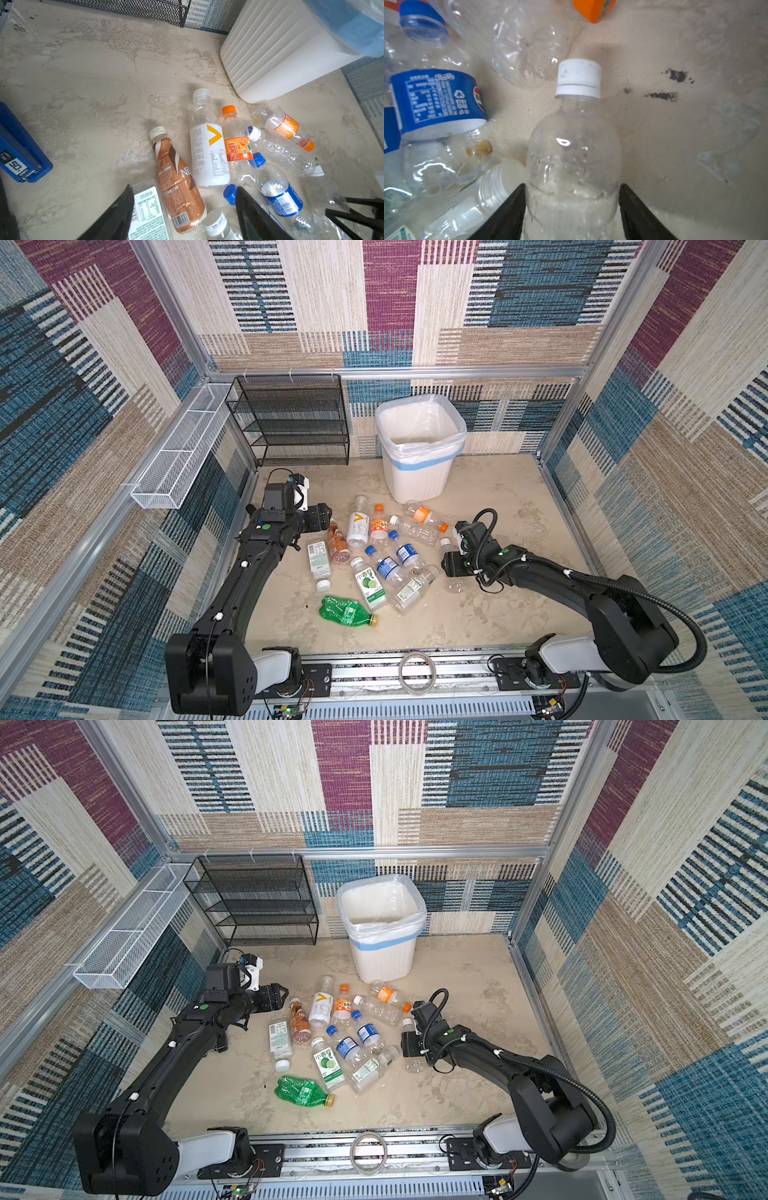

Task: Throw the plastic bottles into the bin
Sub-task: 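Grasp the white-capped bottle with the right gripper while the left arm reaches forward, then lift the white-capped bottle over the bin and open the right gripper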

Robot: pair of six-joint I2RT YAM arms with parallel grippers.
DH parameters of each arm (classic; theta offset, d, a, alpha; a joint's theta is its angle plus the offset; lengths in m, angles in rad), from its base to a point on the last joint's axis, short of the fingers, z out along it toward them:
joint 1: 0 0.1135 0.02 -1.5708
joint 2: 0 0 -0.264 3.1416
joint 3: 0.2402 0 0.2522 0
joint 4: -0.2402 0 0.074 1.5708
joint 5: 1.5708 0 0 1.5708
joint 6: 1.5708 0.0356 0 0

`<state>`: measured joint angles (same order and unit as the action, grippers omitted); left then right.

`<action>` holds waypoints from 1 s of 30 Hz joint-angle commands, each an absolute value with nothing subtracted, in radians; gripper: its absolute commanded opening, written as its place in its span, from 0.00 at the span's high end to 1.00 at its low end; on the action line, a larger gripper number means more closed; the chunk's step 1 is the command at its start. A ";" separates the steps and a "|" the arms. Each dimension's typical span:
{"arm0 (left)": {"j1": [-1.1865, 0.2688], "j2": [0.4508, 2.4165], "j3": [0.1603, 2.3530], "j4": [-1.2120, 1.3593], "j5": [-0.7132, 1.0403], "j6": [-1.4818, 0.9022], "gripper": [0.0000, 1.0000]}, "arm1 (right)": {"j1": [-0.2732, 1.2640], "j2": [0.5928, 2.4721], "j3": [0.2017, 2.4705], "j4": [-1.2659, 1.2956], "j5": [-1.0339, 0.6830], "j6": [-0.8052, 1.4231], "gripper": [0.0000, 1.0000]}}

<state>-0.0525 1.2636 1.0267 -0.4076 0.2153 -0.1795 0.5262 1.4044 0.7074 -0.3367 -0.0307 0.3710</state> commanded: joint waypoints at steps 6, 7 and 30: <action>-0.046 1.260 1.036 -0.406 0.226 -0.186 0.23 | 0.534 1.418 0.724 -0.295 0.048 0.412 0.48; -0.046 1.259 1.036 -0.404 0.225 -0.185 0.23 | 0.534 1.402 0.724 -0.294 0.062 0.415 0.50; -0.046 1.136 0.899 -0.223 0.245 -0.200 0.24 | 0.531 0.861 0.635 0.964 0.208 -0.216 0.55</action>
<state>-0.0460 1.1561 0.9195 -0.3000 0.2398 -0.1841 0.5297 0.8398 0.6346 0.5251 0.2619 0.0174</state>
